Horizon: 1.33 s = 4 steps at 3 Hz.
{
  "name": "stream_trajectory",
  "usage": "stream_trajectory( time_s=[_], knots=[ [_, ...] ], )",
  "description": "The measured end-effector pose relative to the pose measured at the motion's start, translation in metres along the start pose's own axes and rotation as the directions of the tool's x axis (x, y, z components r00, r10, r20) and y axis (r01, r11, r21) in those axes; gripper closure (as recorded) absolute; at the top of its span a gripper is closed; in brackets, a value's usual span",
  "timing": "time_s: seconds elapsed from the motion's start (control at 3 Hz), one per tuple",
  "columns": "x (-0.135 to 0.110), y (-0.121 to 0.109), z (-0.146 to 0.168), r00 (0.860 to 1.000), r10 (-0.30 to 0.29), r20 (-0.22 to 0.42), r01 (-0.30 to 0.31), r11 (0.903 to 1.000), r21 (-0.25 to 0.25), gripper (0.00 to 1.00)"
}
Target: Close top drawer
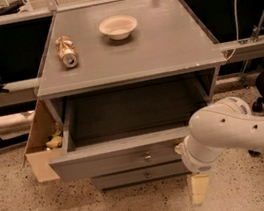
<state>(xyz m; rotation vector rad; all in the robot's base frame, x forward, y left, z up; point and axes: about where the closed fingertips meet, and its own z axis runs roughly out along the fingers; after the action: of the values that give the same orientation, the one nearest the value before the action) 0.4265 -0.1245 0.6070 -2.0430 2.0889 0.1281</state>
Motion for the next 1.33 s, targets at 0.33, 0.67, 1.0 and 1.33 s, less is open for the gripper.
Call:
stream_trajectory(
  time_s=[0.33,0.67,1.0,1.33],
  knots=[
    [0.0,0.0,0.0,1.0,0.0,0.0,0.0,1.0,0.0,0.0],
    [0.001,-0.006,0.0,1.0,-0.002,0.008,0.002,0.9999,0.014,0.18],
    [0.01,-0.032,0.003,1.0,-0.009,0.021,0.008,0.9983,0.058,0.49],
    [0.014,-0.05,0.005,1.0,-0.014,0.026,0.012,0.9963,0.085,0.72]
  ],
)
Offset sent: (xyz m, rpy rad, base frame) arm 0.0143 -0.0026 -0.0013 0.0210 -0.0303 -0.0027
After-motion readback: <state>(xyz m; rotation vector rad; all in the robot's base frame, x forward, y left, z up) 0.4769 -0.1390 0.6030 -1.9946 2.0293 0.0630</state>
